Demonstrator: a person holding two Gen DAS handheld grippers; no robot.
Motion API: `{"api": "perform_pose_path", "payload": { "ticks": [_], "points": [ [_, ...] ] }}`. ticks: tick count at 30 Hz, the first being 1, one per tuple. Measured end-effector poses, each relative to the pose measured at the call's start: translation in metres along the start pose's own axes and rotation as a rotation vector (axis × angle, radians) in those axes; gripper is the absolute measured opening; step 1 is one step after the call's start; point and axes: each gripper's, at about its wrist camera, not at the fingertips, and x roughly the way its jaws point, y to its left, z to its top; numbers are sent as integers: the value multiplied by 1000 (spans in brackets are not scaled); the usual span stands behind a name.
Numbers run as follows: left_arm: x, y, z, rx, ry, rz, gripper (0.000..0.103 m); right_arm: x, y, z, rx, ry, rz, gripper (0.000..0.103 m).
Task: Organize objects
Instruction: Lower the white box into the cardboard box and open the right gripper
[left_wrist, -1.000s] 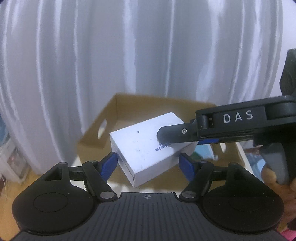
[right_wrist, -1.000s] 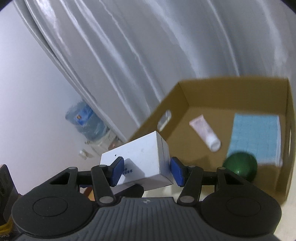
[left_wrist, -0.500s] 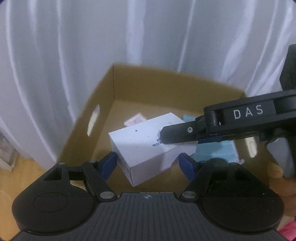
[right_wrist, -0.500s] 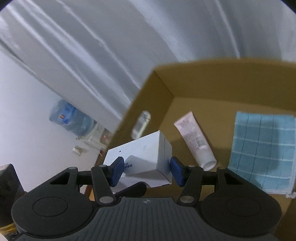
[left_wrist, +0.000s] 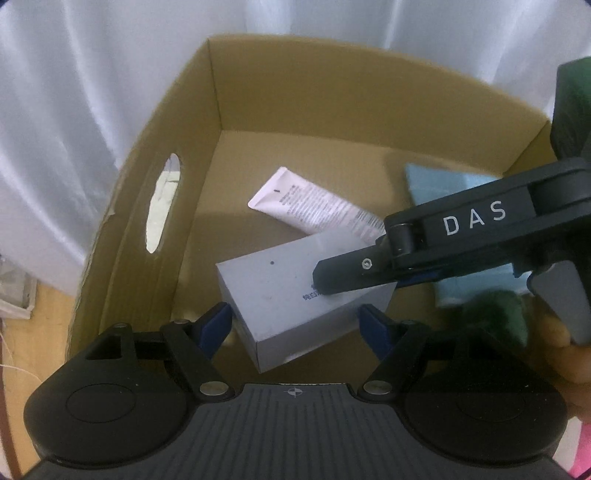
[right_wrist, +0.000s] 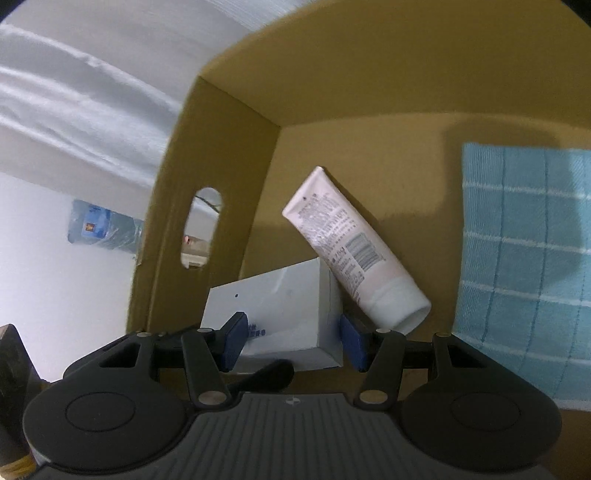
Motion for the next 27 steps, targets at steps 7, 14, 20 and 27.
{"api": "perform_pose_path", "payload": {
  "ticks": [7,14,20,27],
  "points": [
    [20,5,14,-7,30,-11,76,2,0,0,-6,-6,-19,59],
    [16,1,13,0,12,-51,96,1,2,-3,-2,-8,-53,59],
    [-13,-2,16,-20,-75,-68,97,-27,12,-8,-8,-56,-42,66],
    [-86,-9,-22,-63,-281,-85,102,-90,33,-42,-77,-184,38,75]
  ]
}}
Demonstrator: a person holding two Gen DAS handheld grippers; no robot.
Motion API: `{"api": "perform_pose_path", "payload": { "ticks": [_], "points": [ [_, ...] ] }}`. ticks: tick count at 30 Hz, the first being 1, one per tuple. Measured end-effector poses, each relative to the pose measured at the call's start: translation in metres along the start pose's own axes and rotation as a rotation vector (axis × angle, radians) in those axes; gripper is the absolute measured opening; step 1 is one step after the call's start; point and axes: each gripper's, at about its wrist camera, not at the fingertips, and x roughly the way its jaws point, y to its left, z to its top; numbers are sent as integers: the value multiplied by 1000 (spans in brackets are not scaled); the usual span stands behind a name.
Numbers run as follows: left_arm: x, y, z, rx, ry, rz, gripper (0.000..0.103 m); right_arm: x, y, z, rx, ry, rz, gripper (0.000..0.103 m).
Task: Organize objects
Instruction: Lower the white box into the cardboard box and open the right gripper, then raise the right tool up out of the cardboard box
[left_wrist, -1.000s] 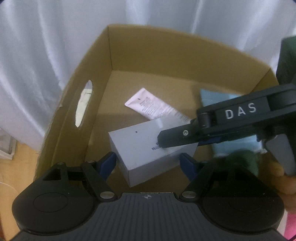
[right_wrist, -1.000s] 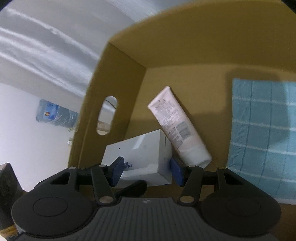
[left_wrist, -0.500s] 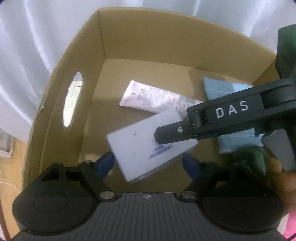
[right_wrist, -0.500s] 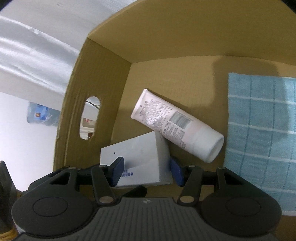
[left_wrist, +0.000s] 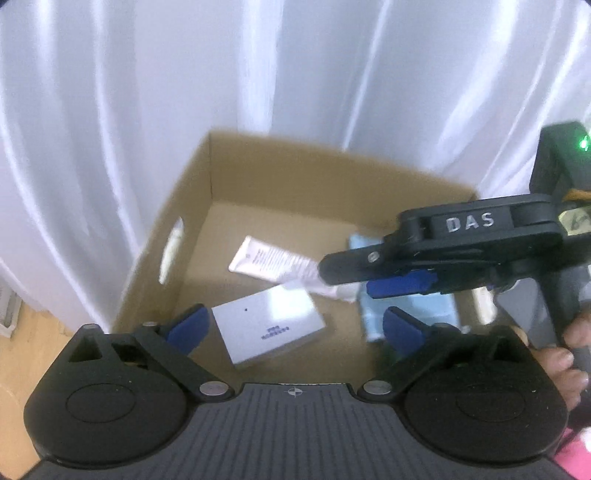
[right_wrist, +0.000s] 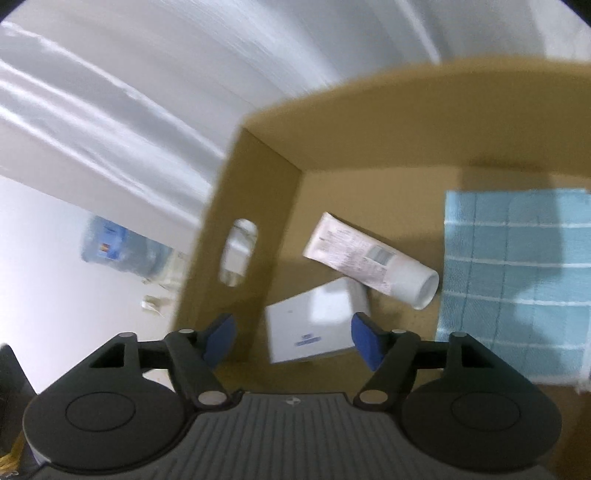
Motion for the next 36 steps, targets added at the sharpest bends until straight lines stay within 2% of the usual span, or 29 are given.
{"api": "perform_pose_path", "payload": {
  "ticks": [5,8,11,16,21,24,28,32,36],
  "points": [
    [-65,-18,-30,-49,-134,74,102,-47,17,-31,-59,-84,50,82],
    [-97,-28,-49,-62,-210,132,103,-76,29,-55,-118,-141,19,86],
    [-124,-40,-67,-63,-278,230,103,-96,38,-77,-158,-192,-26,86],
    [-150,-60,-90,-54,-312,315,103,-120,51,-110,-201,-264,-92,94],
    [-156,-75,-106,-12,-316,418,103,-137,67,-139,-225,-315,-135,96],
    [-163,-78,-112,14,-301,382,103,-144,78,-153,-252,-340,-160,98],
    [-178,-80,-125,12,-345,338,103,-153,94,-171,-293,-381,-205,101],
    [-186,-78,-134,-13,-365,371,103,-157,106,-186,-327,-411,-251,103],
    [-191,-67,-139,-43,-374,347,103,-158,113,-194,-342,-423,-301,103]
  ]
}}
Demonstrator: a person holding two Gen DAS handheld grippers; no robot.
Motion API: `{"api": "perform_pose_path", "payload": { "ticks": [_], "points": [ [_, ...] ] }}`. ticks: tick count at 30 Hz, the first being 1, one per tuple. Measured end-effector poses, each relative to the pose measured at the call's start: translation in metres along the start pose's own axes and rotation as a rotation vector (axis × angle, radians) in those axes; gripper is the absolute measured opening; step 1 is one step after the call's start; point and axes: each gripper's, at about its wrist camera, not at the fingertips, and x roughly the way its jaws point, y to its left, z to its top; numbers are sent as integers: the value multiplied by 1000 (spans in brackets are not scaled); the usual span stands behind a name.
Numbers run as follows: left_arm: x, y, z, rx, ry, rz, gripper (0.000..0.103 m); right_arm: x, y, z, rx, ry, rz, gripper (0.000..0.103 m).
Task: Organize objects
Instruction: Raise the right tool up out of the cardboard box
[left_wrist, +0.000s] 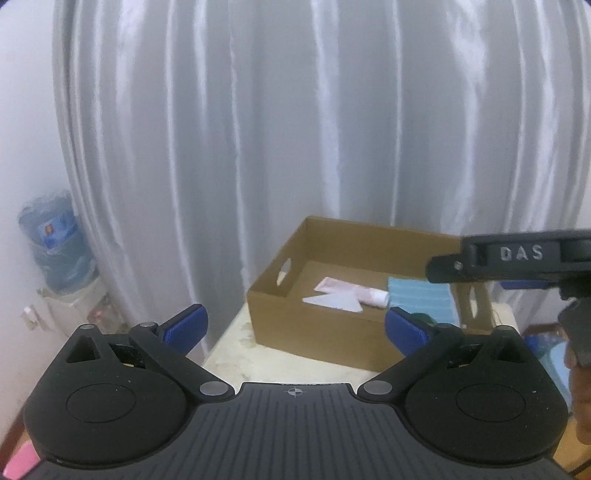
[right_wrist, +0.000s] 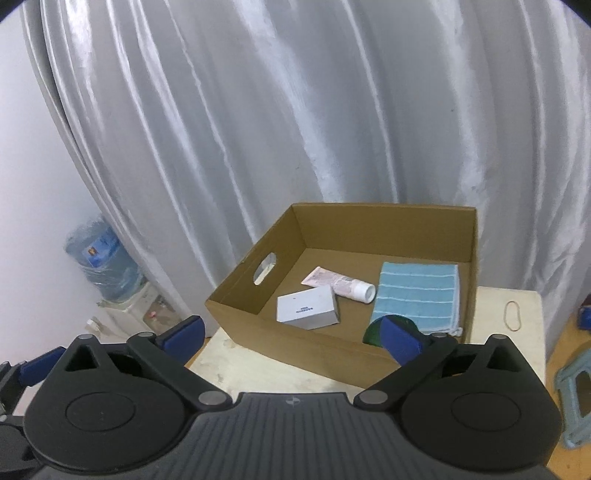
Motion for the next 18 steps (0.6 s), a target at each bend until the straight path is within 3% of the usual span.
{"api": "perform_pose_path", "payload": {
  "ticks": [7,12,18],
  "points": [
    [13,21,-5,-62,14,70,103,0,12,1,-38,-14,-79,103],
    [24,29,-8,-23,24,166,103,2,17,2,-57,-39,-144,103],
    [28,38,-12,-48,33,133,103,10,23,-4,-91,-29,-220,103]
  ]
}}
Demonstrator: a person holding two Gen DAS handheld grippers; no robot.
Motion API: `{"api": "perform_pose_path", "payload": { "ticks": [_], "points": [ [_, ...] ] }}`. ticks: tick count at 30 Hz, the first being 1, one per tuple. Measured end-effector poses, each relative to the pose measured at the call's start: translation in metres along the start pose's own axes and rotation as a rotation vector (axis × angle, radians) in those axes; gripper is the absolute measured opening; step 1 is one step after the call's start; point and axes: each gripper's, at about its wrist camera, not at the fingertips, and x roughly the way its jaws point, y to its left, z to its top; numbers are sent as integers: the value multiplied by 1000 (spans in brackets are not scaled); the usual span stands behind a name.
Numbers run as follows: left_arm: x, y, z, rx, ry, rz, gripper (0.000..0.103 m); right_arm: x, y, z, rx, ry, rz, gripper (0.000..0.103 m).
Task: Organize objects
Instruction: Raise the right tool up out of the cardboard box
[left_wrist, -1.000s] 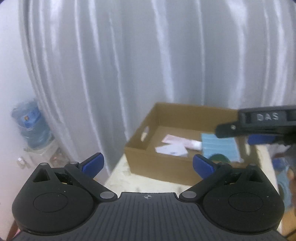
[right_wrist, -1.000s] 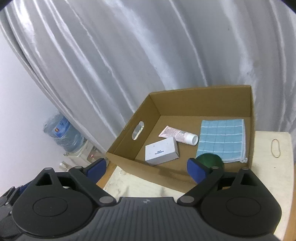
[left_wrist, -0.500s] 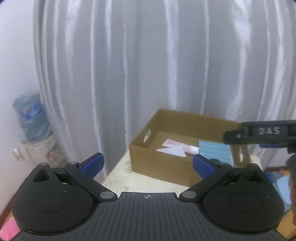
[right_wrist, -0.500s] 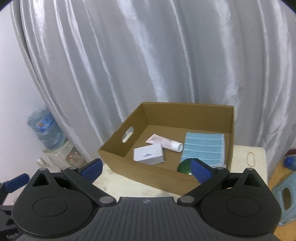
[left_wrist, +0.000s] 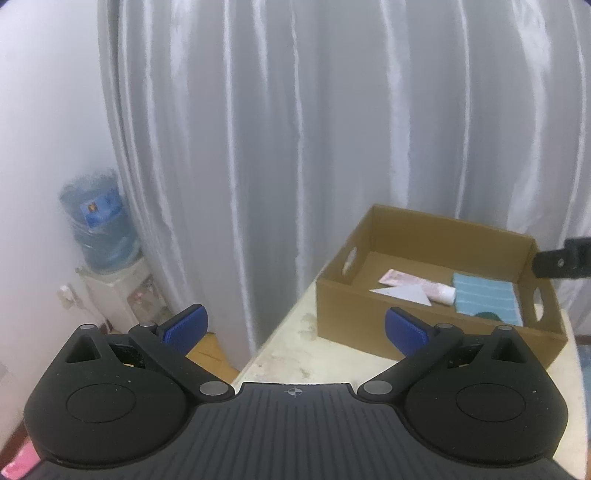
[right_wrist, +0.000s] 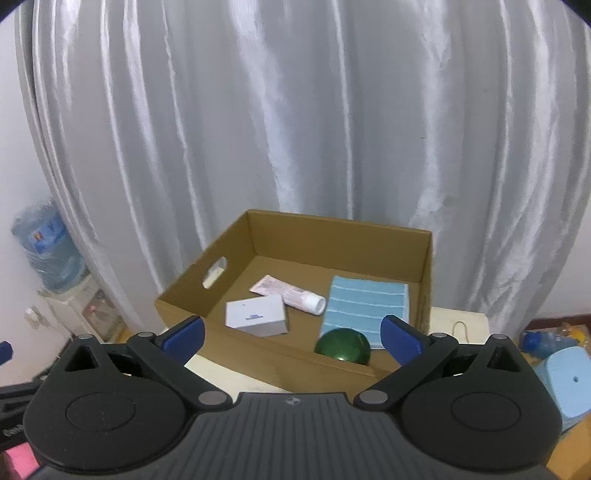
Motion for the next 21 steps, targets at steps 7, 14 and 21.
{"api": "perform_pose_path", "payload": {
  "ticks": [7,14,21],
  "points": [
    [5,1,1,-28,17,-43,103,-3,10,-4,-88,-34,-81,103],
    [21,1,3,-75,76,-101,103,1,7,-3,-82,-23,-90,103],
    [38,-2,5,-65,127,-151,103,17,-2,-8,-58,31,-52,103]
  ]
}}
